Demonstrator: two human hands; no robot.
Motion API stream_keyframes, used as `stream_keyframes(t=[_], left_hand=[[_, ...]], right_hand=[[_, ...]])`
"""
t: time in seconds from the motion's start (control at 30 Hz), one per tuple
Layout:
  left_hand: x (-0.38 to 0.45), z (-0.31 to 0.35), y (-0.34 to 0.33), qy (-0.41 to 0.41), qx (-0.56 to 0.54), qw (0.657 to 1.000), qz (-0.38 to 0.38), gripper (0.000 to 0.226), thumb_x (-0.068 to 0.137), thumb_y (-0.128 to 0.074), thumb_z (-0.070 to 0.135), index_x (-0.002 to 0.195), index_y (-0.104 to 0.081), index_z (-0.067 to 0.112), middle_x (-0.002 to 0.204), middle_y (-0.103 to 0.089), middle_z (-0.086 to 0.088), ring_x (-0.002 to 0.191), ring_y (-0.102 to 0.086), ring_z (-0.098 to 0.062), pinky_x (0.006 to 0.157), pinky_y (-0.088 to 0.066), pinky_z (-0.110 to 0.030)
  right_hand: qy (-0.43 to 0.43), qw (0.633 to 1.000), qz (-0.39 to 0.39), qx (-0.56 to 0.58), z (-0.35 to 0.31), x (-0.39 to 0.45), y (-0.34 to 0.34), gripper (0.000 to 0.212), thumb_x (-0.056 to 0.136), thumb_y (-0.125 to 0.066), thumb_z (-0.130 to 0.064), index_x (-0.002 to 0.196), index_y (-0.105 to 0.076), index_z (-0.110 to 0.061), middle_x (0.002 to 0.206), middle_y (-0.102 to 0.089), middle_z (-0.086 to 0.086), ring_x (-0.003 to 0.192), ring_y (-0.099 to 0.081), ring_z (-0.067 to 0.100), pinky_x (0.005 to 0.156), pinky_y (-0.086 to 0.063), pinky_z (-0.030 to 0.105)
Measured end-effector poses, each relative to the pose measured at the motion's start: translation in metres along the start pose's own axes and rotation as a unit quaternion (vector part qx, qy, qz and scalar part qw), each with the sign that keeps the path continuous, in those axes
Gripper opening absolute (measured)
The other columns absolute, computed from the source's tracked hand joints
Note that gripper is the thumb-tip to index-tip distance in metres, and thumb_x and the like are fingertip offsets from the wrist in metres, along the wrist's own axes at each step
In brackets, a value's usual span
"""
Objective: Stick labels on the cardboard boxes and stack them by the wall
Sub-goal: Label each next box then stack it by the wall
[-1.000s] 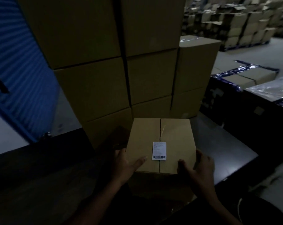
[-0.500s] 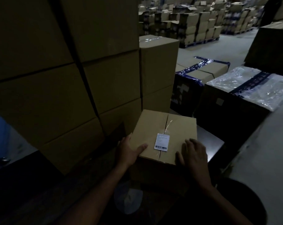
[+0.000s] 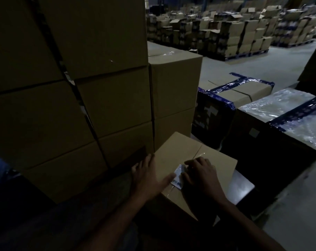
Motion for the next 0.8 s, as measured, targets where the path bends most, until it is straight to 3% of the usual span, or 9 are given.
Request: stream_keyframes(t=[0.2, 0.3, 0.5, 0.6, 0.73, 0.8], left_hand=[[0.0, 0.003, 0.002, 0.008, 0.005, 1.0, -0.026, 0.131, 0.052, -0.037, 0.103, 0.156, -0.008, 0.028, 0.163, -0.011, 0.005, 0.148, -0.016, -0.018, 0.119, -0.011, -0.044], [0.0, 0.004, 0.004, 0.005, 0.004, 1.0, -0.029, 0.132, 0.051, -0.045, 0.1, 0.156, -0.008, 0.029, 0.162, -0.013, 0.006, 0.147, -0.019, -0.016, 0.118, -0.014, -0.043], [0.01, 0.003, 0.007, -0.016, -0.018, 1.0, -0.019, 0.146, 0.034, -0.033, 0.108, 0.155, -0.01, 0.03, 0.162, -0.018, 0.009, 0.146, -0.021, -0.011, 0.117, -0.015, -0.039], [0.02, 0.004, 0.012, -0.039, -0.03, 0.998, -0.045, 0.142, 0.041, -0.05, 0.101, 0.157, -0.007, 0.029, 0.163, -0.015, 0.009, 0.147, -0.018, -0.01, 0.118, -0.012, -0.037], [0.028, 0.003, 0.011, -0.053, -0.042, 0.997, -0.041, 0.135, 0.049, -0.061, 0.093, 0.156, -0.009, 0.031, 0.162, -0.017, 0.01, 0.146, -0.019, -0.011, 0.117, -0.012, -0.038], [0.029, 0.002, 0.008, -0.054, -0.041, 0.997, -0.044, 0.135, 0.048, -0.059, 0.095, 0.156, -0.009, 0.031, 0.162, -0.016, 0.01, 0.146, -0.019, -0.01, 0.118, -0.012, -0.038]], right_hand=[[0.008, 1.0, 0.002, 0.018, -0.002, 0.0, 0.0, 0.013, 0.081, -0.058, -0.048, 0.089, -0.054, -0.039, 0.093, -0.044, -0.02, 0.089, -0.038, 0.004, 0.075, -0.03, 0.024], [0.005, 0.998, -0.025, 0.056, 0.004, 0.005, -0.001, 0.017, 0.079, -0.061, -0.047, 0.074, -0.047, -0.039, 0.081, -0.04, -0.02, 0.081, -0.039, 0.005, 0.066, -0.026, 0.019], [0.03, 0.996, -0.07, 0.054, 0.015, 0.02, -0.006, 0.02, 0.08, -0.061, -0.05, 0.098, -0.057, -0.04, 0.091, -0.038, -0.021, 0.09, -0.034, 0.003, 0.077, -0.027, 0.026], [0.021, 0.996, -0.07, 0.058, 0.015, 0.024, -0.005, 0.011, 0.081, -0.059, -0.05, 0.086, -0.054, -0.041, 0.085, -0.038, -0.024, 0.088, -0.04, 0.004, 0.076, -0.028, 0.026], [0.019, 0.997, -0.055, 0.053, 0.016, 0.026, -0.01, 0.026, 0.079, -0.06, -0.053, 0.101, -0.056, -0.041, 0.094, -0.039, -0.023, 0.092, -0.035, 0.001, 0.08, -0.028, 0.025], [0.009, 0.997, -0.045, 0.059, 0.015, 0.028, -0.009, 0.021, 0.079, -0.061, -0.05, 0.097, -0.058, -0.039, 0.091, -0.04, -0.023, 0.091, -0.037, 0.001, 0.08, -0.029, 0.025]])
Point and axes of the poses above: each hand's wrist, its own x-axis towards the middle knuckle, its own y-axis out of the back of the hand, z = x × y, the point moved 3 cm from there along x, towards the middle knuckle
